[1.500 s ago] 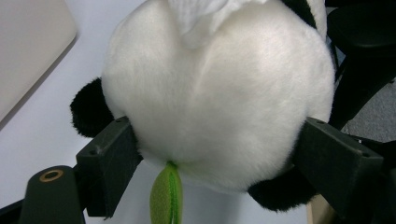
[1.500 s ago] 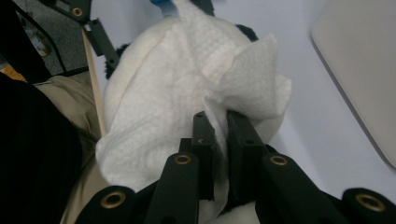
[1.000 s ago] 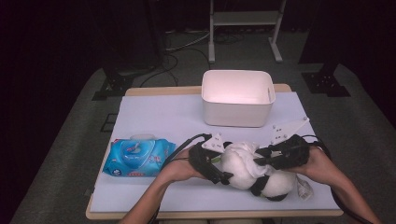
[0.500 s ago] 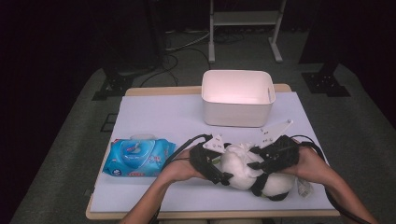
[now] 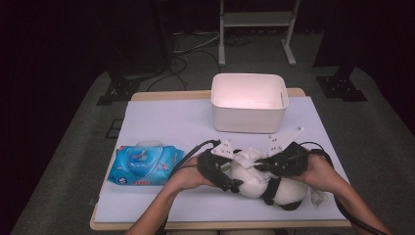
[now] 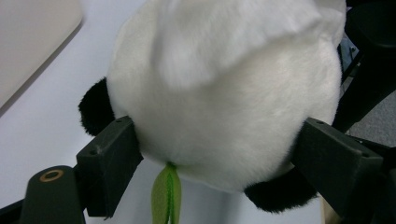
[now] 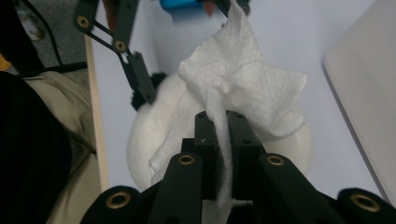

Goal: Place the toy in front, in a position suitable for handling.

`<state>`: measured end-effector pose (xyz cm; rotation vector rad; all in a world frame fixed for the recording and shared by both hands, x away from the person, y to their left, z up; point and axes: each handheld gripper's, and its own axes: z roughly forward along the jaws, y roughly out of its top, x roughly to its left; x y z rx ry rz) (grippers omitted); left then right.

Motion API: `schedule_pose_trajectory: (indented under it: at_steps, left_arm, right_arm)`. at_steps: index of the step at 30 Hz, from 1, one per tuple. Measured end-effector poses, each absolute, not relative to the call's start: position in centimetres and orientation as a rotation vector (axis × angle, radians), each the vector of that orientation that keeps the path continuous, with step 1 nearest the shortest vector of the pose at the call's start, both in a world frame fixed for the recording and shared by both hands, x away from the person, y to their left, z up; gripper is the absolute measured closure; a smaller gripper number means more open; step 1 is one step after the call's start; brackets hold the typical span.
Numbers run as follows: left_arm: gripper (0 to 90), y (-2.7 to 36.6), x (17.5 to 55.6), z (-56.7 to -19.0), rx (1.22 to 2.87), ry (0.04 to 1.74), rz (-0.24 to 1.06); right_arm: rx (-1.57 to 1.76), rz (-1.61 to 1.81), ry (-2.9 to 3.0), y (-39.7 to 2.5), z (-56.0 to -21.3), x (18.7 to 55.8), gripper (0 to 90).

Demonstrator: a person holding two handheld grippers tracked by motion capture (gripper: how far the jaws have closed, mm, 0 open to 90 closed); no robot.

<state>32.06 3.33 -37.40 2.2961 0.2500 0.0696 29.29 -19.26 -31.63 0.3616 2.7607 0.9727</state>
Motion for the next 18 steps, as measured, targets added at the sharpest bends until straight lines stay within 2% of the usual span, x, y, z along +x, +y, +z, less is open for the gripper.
schedule_pose_trajectory:
  at_steps: [9,18]
  left_arm:
    - [16.3,3.4,32.2,-37.6,2.291,0.256,0.078]
    - [16.4,3.6,32.3,-37.6,2.273,0.284,0.090]
  right_arm:
    - [0.288,0.979,2.819,-16.7,-31.6,29.1,83.4]
    - [0.290,0.939,2.876,-18.1,-32.6,28.4,83.3]
